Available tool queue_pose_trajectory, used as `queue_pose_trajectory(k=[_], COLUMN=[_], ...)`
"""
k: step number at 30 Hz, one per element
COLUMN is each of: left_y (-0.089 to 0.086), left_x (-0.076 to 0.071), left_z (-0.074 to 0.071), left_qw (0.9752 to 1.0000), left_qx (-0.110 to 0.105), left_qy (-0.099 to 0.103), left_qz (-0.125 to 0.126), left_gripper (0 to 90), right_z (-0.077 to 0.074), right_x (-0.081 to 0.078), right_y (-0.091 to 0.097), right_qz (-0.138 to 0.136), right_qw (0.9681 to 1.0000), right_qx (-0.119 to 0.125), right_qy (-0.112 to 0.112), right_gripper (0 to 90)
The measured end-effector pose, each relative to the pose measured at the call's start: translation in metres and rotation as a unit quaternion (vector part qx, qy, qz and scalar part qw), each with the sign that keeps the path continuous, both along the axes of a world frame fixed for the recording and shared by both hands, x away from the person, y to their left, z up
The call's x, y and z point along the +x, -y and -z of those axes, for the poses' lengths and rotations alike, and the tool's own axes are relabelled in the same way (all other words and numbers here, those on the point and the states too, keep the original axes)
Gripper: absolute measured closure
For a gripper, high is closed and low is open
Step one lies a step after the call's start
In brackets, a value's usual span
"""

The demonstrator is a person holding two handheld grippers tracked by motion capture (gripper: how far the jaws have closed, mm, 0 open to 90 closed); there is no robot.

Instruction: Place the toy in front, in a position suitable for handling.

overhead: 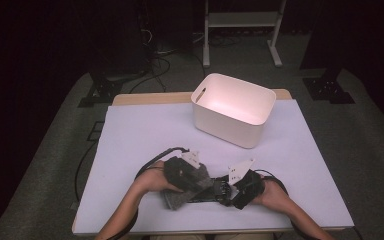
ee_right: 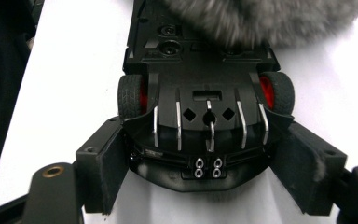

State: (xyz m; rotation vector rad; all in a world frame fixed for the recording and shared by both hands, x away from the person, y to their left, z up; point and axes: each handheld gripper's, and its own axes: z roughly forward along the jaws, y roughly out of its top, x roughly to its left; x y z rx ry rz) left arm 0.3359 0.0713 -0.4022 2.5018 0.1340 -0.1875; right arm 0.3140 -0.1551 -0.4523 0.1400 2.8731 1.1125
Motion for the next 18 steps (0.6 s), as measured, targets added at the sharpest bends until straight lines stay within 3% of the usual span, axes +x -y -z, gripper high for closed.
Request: queue_pose_trajectory(k=[2,5,15,18], left_y=[0.015,0.018,-0.017,-0.021], left_x=[-0.004,-0.005,-0.005,-0.005], left_z=[0.000,-0.001,-0.002,-0.001], left_qw=[0.9997,0.9996,0.9996,0.9997], left_qx=[-0.005,-0.003,0.025,0.021], left_qy=[-0.006,-0.004,0.005,0.001], left_qz=[0.023,0.027,-0.009,-0.013], left_gripper=[72.7,72.8,72.3,72.2], right_z=[0.002,0.002,0.002,0.002], right_x=[-0.001,0.000,0.002,0.003], right_y=[0.000,0.000,0.002,0.002], right_qz=[0.000,0.000,0.011,0.013], right_qw=[1.0000,1.0000,0.9998,0.9997], right_qx=[-0.007,-0.006,0.002,0.004], right_qy=[0.003,0.003,-0.019,-0.021], right_gripper=[23.3,23.2,23.0,22.7])
